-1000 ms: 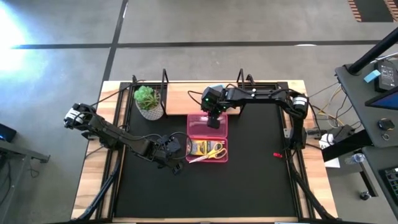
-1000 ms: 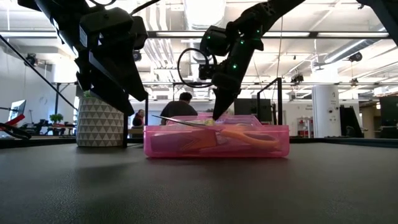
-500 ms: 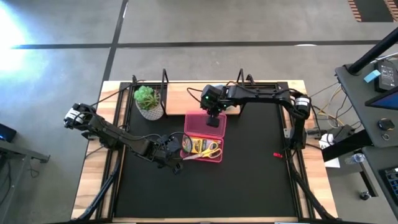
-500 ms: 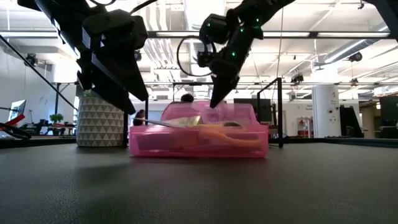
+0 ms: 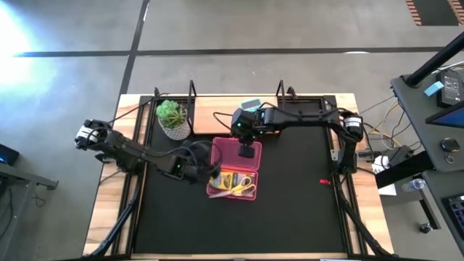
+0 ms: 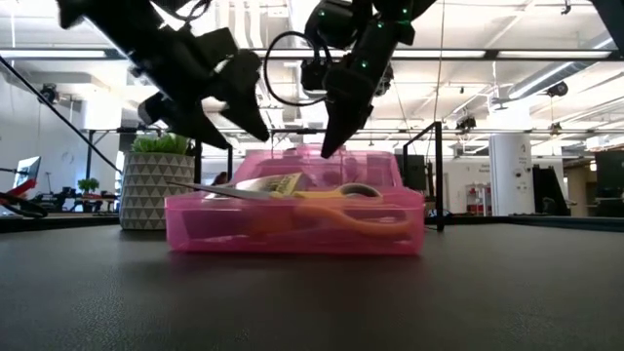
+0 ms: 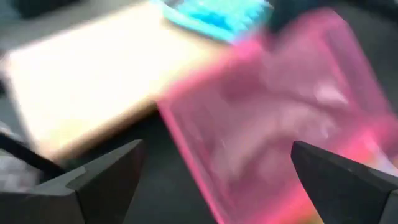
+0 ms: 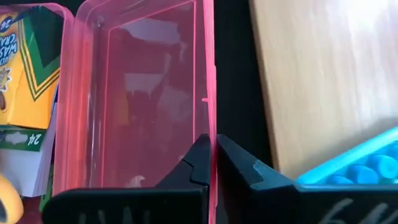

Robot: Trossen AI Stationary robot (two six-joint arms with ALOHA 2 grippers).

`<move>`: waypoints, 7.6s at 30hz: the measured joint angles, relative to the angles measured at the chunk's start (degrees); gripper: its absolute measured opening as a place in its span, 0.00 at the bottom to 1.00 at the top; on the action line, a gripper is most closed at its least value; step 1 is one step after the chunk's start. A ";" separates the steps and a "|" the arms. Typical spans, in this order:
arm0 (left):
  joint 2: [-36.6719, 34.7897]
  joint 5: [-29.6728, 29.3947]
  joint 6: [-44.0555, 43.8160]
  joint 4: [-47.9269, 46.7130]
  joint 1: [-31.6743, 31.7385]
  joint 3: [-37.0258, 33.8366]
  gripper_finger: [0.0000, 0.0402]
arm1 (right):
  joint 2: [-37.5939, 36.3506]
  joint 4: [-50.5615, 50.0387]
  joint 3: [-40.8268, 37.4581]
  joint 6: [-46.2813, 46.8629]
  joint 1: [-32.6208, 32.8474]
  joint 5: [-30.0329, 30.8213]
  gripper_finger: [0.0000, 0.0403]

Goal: Pack school essentials
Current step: Close the red supply box

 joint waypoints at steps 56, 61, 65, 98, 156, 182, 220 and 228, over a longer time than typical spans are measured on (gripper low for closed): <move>4.06 21.69 -11.75 15.61 -6.41 -11.65 0.97 | -1.74 -3.25 0.20 7.40 5.03 0.33 0.05; 4.11 21.61 -11.73 15.50 -6.41 -11.85 0.97 | -3.92 -4.14 0.20 11.54 5.09 -0.86 0.18; 4.14 21.31 -11.60 15.49 -6.39 -11.85 0.97 | -5.53 -5.94 0.24 13.05 4.58 -0.41 0.31; 4.24 19.78 -11.57 15.09 -6.30 -11.76 0.97 | -30.67 14.41 -45.73 67.31 10.11 13.67 0.30; 7.43 22.77 -10.10 16.92 -6.22 -10.86 0.97 | -31.16 36.71 -51.54 50.75 10.82 11.25 0.28; 7.45 24.72 -12.64 11.59 -4.66 -10.80 0.97 | -32.30 47.11 -51.47 36.14 13.30 2.90 0.27; 7.43 23.62 -11.51 11.41 -3.95 -6.04 0.97 | -32.20 50.90 -51.45 37.61 15.27 -0.45 0.27; 7.47 23.35 -11.49 11.21 -3.64 -5.54 0.97 | -32.17 51.47 -51.45 42.44 20.50 -1.64 0.27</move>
